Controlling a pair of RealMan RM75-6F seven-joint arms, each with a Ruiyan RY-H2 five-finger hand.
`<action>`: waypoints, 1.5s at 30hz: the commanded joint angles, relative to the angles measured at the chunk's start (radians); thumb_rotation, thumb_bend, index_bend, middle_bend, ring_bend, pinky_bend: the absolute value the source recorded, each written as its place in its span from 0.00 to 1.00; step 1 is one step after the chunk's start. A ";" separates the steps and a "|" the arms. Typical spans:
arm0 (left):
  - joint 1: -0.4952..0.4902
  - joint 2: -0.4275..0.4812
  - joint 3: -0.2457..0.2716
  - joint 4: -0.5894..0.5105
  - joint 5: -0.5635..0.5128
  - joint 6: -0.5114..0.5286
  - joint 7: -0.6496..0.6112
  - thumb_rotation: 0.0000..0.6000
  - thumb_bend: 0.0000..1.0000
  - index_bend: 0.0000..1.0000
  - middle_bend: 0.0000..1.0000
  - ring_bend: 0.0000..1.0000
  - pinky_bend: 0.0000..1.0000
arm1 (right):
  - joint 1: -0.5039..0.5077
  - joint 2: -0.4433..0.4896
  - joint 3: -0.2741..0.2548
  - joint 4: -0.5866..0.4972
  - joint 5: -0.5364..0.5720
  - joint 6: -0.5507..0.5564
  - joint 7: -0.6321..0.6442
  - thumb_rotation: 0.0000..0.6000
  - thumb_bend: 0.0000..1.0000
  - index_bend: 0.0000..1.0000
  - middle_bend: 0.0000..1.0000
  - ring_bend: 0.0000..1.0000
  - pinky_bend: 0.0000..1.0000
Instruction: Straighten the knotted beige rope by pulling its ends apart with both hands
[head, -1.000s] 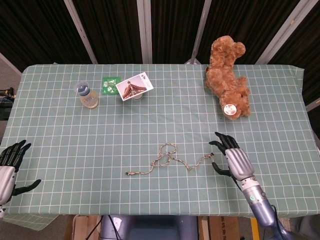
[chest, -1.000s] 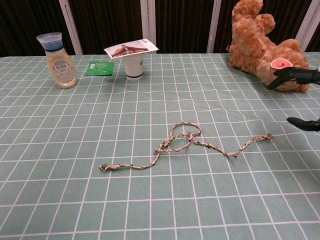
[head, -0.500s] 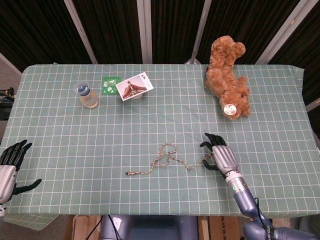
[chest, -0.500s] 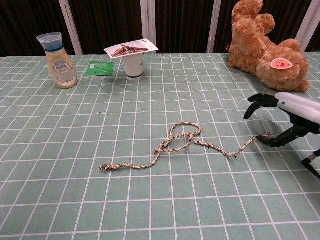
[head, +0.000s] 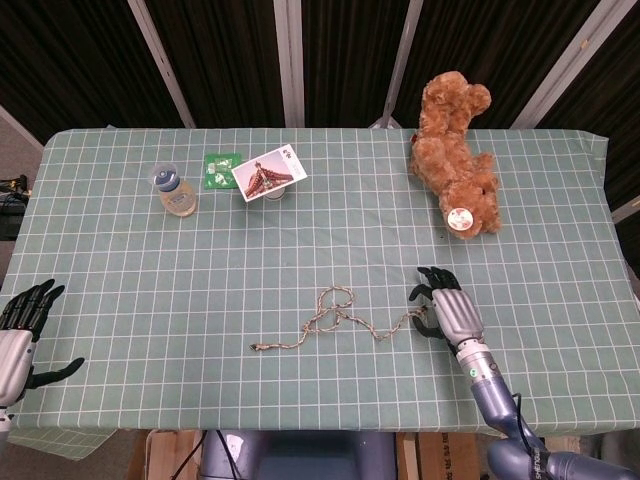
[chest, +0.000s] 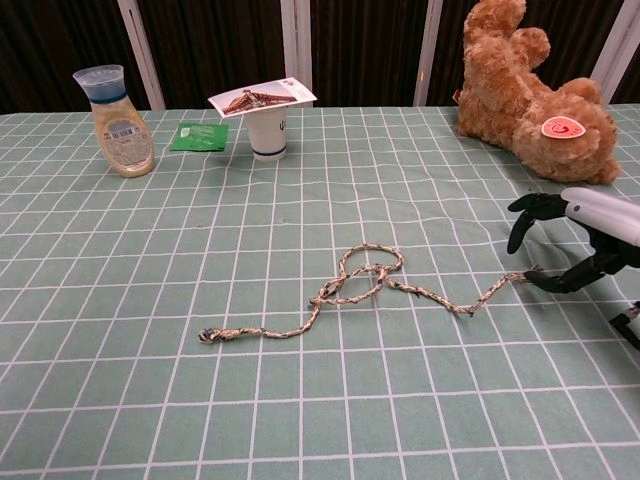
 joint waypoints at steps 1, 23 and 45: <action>0.000 0.000 0.000 -0.002 0.002 0.001 0.001 1.00 0.14 0.04 0.00 0.00 0.00 | 0.000 -0.004 -0.003 0.005 0.002 -0.002 0.000 1.00 0.39 0.45 0.14 0.00 0.00; -0.002 0.003 -0.007 -0.006 -0.011 -0.011 -0.005 1.00 0.14 0.04 0.00 0.00 0.00 | 0.015 -0.051 -0.002 0.049 0.033 -0.014 -0.013 1.00 0.39 0.53 0.15 0.00 0.00; -0.002 0.005 -0.008 -0.011 -0.014 -0.017 -0.007 1.00 0.14 0.04 0.00 0.00 0.00 | 0.018 -0.055 0.005 0.064 0.055 -0.009 -0.030 1.00 0.39 0.54 0.15 0.00 0.00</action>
